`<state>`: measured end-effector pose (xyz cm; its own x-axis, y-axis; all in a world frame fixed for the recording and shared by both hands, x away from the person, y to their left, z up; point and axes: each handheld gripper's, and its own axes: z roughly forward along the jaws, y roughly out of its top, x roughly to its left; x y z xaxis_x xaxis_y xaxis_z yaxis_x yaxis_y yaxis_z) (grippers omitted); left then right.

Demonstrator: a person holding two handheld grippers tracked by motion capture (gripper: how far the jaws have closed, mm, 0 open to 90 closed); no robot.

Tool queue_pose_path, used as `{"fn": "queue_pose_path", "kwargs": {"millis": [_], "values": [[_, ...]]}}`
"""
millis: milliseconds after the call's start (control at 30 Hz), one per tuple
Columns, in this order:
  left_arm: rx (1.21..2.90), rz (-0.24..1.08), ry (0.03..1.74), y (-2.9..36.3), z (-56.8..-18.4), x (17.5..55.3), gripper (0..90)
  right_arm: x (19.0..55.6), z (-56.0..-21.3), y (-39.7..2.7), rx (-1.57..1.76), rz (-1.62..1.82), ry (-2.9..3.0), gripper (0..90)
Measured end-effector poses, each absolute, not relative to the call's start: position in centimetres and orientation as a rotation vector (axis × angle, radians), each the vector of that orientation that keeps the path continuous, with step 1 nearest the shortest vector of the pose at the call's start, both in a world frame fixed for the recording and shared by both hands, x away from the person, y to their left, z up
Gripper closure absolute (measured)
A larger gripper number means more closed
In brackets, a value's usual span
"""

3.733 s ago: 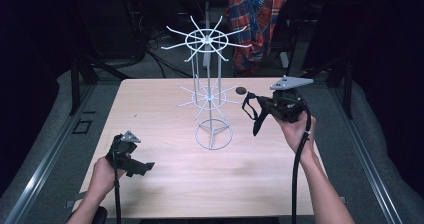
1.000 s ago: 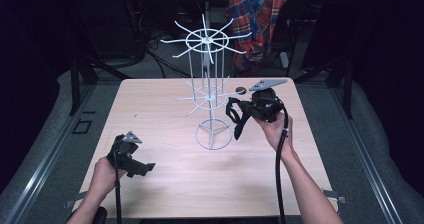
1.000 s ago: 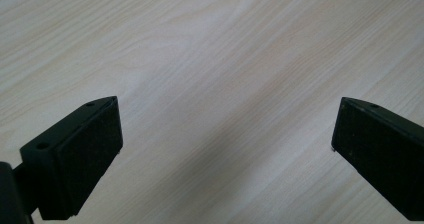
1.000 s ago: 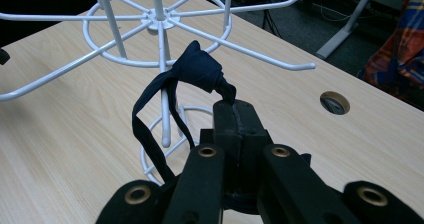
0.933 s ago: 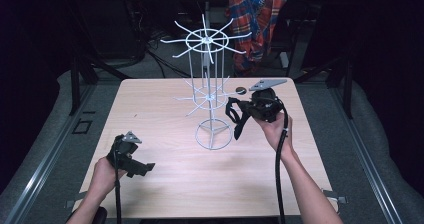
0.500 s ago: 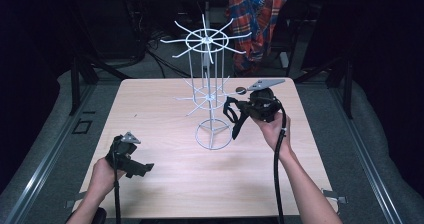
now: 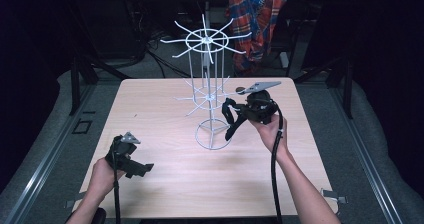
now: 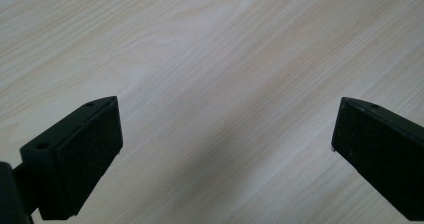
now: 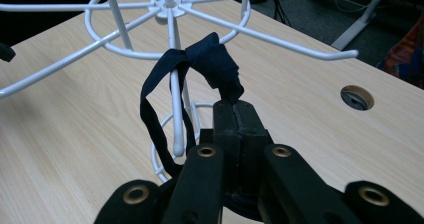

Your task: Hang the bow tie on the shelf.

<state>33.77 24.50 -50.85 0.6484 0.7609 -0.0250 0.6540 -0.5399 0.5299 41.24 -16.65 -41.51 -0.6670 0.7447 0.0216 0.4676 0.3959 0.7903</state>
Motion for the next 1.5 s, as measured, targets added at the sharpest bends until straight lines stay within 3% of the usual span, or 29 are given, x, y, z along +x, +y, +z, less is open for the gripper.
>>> {"fn": "queue_pose_path", "kwargs": {"millis": [1500], "values": [[2.366, 0.278, 1.091, 24.3, -50.8, 33.8, 0.0, 41.6, -43.0, -17.0, 1.077, 1.222, 2.411, 86.8]]}}
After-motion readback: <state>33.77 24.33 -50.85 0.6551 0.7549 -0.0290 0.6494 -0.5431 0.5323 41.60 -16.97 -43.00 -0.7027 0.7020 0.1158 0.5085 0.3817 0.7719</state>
